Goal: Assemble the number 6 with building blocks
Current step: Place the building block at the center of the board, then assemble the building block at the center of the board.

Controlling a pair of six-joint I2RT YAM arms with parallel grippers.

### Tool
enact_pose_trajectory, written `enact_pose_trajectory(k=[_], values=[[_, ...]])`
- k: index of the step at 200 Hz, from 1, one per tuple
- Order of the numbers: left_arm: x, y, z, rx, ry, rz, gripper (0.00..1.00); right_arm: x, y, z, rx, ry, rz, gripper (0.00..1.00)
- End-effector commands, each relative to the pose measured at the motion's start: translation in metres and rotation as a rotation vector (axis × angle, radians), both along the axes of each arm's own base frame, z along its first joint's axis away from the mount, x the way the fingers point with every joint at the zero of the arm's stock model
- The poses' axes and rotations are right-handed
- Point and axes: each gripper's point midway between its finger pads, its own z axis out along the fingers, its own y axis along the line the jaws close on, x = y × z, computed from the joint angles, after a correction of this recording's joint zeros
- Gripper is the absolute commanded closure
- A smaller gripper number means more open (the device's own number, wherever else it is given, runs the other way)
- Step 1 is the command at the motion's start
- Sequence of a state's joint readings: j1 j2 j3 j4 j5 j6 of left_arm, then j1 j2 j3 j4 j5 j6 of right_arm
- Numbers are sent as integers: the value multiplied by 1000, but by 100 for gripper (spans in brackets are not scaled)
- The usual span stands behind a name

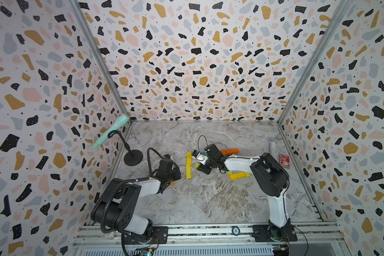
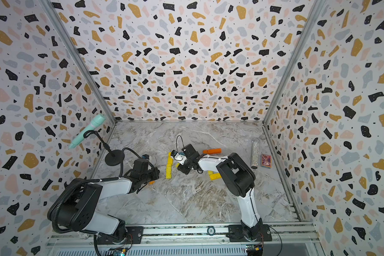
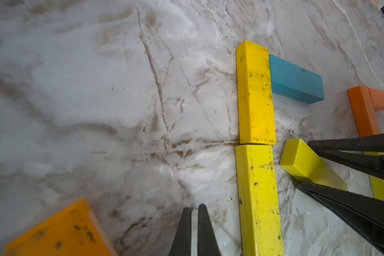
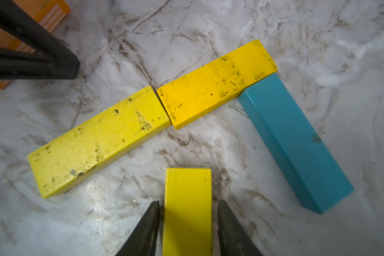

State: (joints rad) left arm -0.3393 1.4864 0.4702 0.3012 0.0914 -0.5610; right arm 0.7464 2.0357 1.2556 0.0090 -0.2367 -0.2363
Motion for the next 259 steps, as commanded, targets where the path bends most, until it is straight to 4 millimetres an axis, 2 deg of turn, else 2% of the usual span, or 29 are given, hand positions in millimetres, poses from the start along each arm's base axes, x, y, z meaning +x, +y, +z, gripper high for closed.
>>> enact_pose_trajectory(k=[1, 22, 38, 66, 97, 138, 180, 259], values=[[14, -10, 18, -25, -74, -24, 94, 4, -5, 44, 71, -7, -99, 48], [15, -11, 19, -21, -79, -28, 95, -5, -27, 63, 145, 63, -236, 45], [16, -11, 19, -16, -84, -30, 95, -18, -43, 64, 191, 135, -302, 45], [20, -11, 15, -4, -81, -30, 96, -42, -60, 46, 209, 219, -374, 55], [25, -15, 12, -7, -80, -43, 98, -54, -59, 27, 190, 239, -384, 62], [28, -16, 11, 0, -87, -53, 99, -51, -46, 20, 178, 240, -372, 63], [27, -21, 5, -5, -78, -78, 100, -42, -54, 5, 142, 253, -411, 64], [31, -27, 3, -15, -79, -93, 100, -29, -60, 0, 117, 242, -420, 69]])
